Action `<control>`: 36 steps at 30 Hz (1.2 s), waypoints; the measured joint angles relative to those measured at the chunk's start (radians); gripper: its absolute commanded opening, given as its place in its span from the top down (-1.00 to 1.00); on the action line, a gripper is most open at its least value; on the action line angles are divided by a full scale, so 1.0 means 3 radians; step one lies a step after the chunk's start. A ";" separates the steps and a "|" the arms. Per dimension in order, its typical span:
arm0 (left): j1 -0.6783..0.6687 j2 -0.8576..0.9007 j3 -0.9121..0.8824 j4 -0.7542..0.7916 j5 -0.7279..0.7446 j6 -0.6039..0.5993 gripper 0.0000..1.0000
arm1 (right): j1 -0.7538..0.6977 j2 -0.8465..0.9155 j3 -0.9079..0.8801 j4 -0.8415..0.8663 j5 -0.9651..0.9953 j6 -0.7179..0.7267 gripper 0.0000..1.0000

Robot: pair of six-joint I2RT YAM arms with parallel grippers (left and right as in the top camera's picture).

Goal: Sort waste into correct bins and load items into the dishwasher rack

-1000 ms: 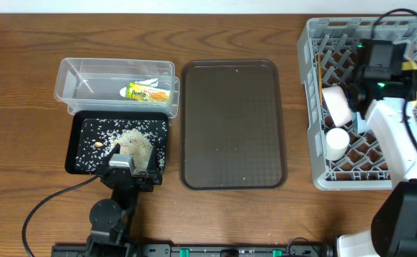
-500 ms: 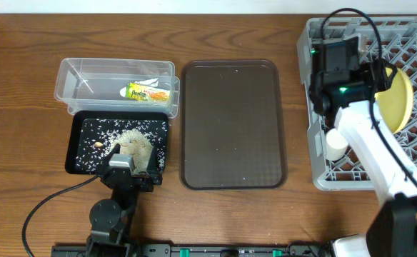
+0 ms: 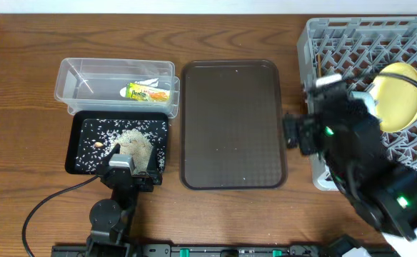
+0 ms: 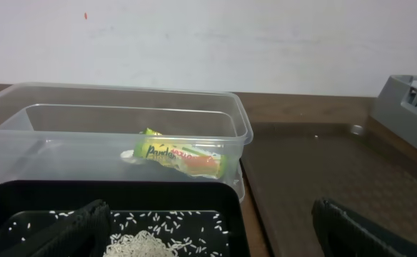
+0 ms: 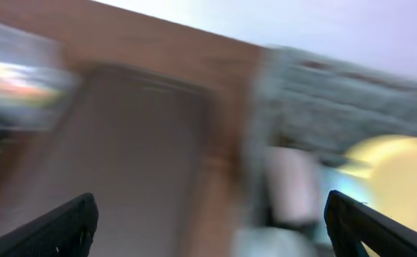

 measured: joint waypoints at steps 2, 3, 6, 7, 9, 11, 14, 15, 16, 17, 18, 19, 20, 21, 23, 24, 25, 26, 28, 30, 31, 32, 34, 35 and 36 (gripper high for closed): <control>0.0000 0.0000 0.0000 0.0000 0.0000 0.0000 -0.85 | 0.0000 -0.0140 0.0000 0.0011 -0.0512 0.0131 -0.98; 0.0000 0.0000 0.0000 0.0000 -0.0001 0.0000 -0.85 | 0.0000 -0.0209 0.0000 0.0027 -0.0804 0.0212 -0.99; 0.0000 0.0000 0.0000 0.0000 0.0000 0.0000 -0.85 | 0.0000 -0.0323 0.0000 0.0031 -0.1395 0.0360 -0.99; 0.0000 0.0000 0.0000 0.0000 -0.0001 0.0000 -0.85 | 0.0000 -0.0346 0.0000 0.0014 -0.1530 0.0379 -0.99; 0.0000 0.0000 0.0000 0.0000 -0.0001 0.0000 -0.85 | 0.0000 -0.0388 0.0000 -0.0085 -0.1775 0.0407 -0.98; 0.0000 0.0000 0.0000 0.0000 -0.0001 0.0000 -0.85 | 0.0000 -0.0404 0.0000 -0.0153 -0.1864 0.0409 -0.99; 0.0000 0.0000 0.0000 0.0000 0.0000 0.0000 -0.85 | 0.0000 -0.0422 0.0000 -0.0262 -0.1809 0.0338 -0.98; 0.0000 0.0000 0.0000 0.0000 0.0000 0.0000 -0.85 | 0.0000 -0.0431 0.0000 -0.0291 -0.1773 0.0315 -0.98; 0.0000 0.0000 0.0000 0.0000 -0.0001 0.0000 -0.85 | 0.0000 -0.0450 0.0000 -0.0319 -0.1698 0.0294 -0.99; 0.0000 0.0000 0.0000 0.0000 0.0000 0.0000 -0.85 | 0.0000 -0.0469 0.0000 -0.0337 -0.1648 0.0273 -0.98; 0.0000 0.0000 0.0000 0.0000 0.0000 0.0000 -0.85 | 0.0000 -0.0505 0.0000 -0.0340 -0.1582 0.0252 -0.99; 0.0000 0.0000 0.0000 0.0000 -0.0001 0.0000 -0.85 | -0.0001 -0.0543 0.0000 -0.0338 -0.1537 0.0228 -0.99; 0.0000 0.0000 0.0000 0.0000 0.0000 0.0000 -0.85 | -0.0001 -0.0584 0.0000 -0.0337 -0.1497 0.0196 -0.99; 0.0000 0.0000 0.0000 0.0000 0.0000 0.0000 -0.85 | -0.0006 -0.0636 0.0000 -0.0332 -0.1461 0.0155 -0.98; 0.0000 0.0000 0.0000 0.0000 -0.0001 0.0000 -0.85 | -0.0053 -0.0760 0.0000 -0.0271 -0.1396 0.0056 -0.98; 0.0000 0.0000 0.0000 0.0000 -0.0001 0.0000 -0.85 | -0.0100 -0.0806 0.0000 -0.0237 -0.1372 0.0009 -0.99; 0.0000 0.0000 0.0000 0.0000 0.0000 0.0000 -0.85 | -0.0184 -0.0879 -0.0006 -0.0186 -0.1353 -0.0038 -0.98; 0.0000 0.0000 0.0000 0.0000 -0.0001 0.0000 -0.84 | -0.0295 -0.0969 -0.0025 -0.0125 -0.1334 -0.0088 -0.98; 0.0000 0.0000 0.0000 -0.0001 -0.0001 0.0000 -0.85 | -0.0490 -0.1129 -0.0103 -0.0042 -0.1319 -0.0134 -0.98; 0.0000 0.0000 0.0000 -0.0001 0.0000 0.0000 -0.85 | -0.0685 -0.1320 -0.0277 0.0064 -0.1319 -0.0173 -0.99; 0.0000 0.0000 0.0000 -0.0001 -0.0001 0.0000 -0.85 | -0.0787 -0.1441 -0.0427 0.0150 -0.1317 -0.0189 -0.99; 0.0000 0.0000 0.0000 0.0000 -0.0001 0.0000 -0.84 | -0.0862 -0.1550 -0.0586 0.0251 -0.1320 -0.0207 -0.99; 0.0000 0.0000 0.0001 -0.0003 0.0000 -0.0001 -0.85 | -0.0980 -0.1775 -0.0956 0.0467 -0.1317 -0.0233 -0.98; 0.0000 0.0000 0.0001 -0.0003 0.0001 -0.0001 -0.85 | -0.1011 -0.1878 -0.1134 0.0557 -0.1312 -0.0238 -0.99; 0.0000 0.0000 0.0001 -0.0003 0.0000 0.0000 -0.85 | -0.1044 -0.2008 -0.1357 0.0668 -0.1308 -0.0251 -0.99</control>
